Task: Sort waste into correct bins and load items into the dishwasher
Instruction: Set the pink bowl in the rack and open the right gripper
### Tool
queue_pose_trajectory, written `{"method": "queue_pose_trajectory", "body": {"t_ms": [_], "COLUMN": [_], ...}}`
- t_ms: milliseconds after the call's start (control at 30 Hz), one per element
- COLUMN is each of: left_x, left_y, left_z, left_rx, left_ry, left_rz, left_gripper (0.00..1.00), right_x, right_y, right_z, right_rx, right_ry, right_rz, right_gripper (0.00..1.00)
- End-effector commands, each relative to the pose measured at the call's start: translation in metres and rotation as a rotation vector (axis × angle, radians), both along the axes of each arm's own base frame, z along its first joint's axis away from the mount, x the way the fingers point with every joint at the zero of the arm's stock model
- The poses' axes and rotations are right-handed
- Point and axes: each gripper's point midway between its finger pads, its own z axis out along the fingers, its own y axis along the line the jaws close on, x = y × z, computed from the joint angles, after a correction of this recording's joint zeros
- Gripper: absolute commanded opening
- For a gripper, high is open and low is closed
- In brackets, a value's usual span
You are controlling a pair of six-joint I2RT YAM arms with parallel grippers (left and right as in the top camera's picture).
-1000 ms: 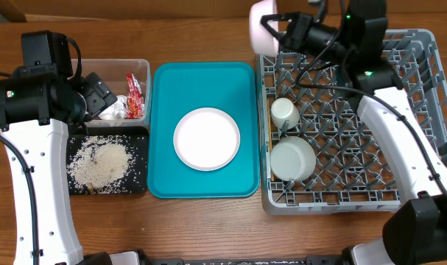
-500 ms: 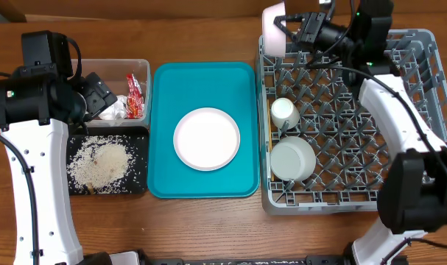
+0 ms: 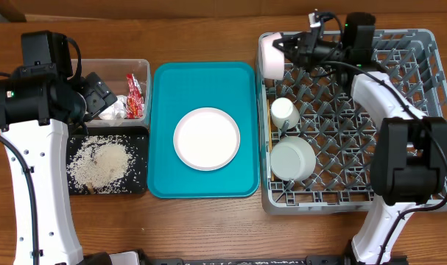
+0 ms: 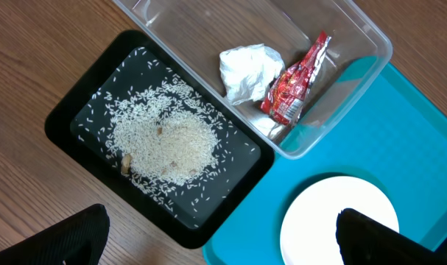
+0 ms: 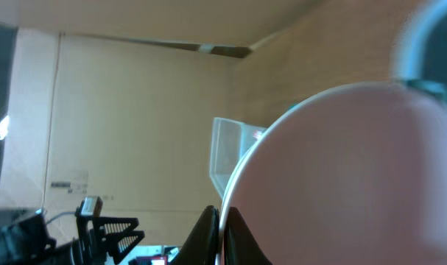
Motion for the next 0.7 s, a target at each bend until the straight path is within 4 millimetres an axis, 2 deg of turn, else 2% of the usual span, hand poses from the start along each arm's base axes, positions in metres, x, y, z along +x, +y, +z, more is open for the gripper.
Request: {"method": "queue_pose_trajectory", "body": {"t_ms": [0,167,233,300,367,467,667], "left_x": [0.001,0.001,0.001,0.001,0.001,0.001,0.001], "left_y": [0.000,0.000,0.000,0.000,0.000,0.000,0.000], "left_z": [0.000,0.000,0.000,0.000,0.000,0.000,0.000], "left_rx": [0.007,0.007,0.007,0.007,0.007,0.007,0.007], "left_ry": [0.002,0.002,0.002,0.002,0.002,0.002,0.002], "left_rz": [-0.012,-0.012,-0.012,-0.012,-0.012,-0.012,-0.012], "left_gripper": [1.00,1.00,1.00,1.00,1.00,1.00,1.00], "right_x": [0.001,-0.006,-0.008,-0.011,-0.013,-0.015,-0.016], "right_y": [-0.021,-0.041,-0.047,-0.054,-0.066,-0.090,-0.128], "right_z": [-0.015,-0.033,-0.035,-0.029,-0.019,-0.007,0.020], "right_rx": [-0.019,-0.044,-0.042,-0.012,0.026,0.048,0.035], "right_ry": [0.032,0.102,0.113,0.107,0.081,0.058,0.003], "right_rz": [-0.027,-0.047,-0.048,-0.033,-0.016,-0.038,-0.121], "right_gripper": [0.04,0.05,0.13,0.25,0.39,0.54,0.77]}}
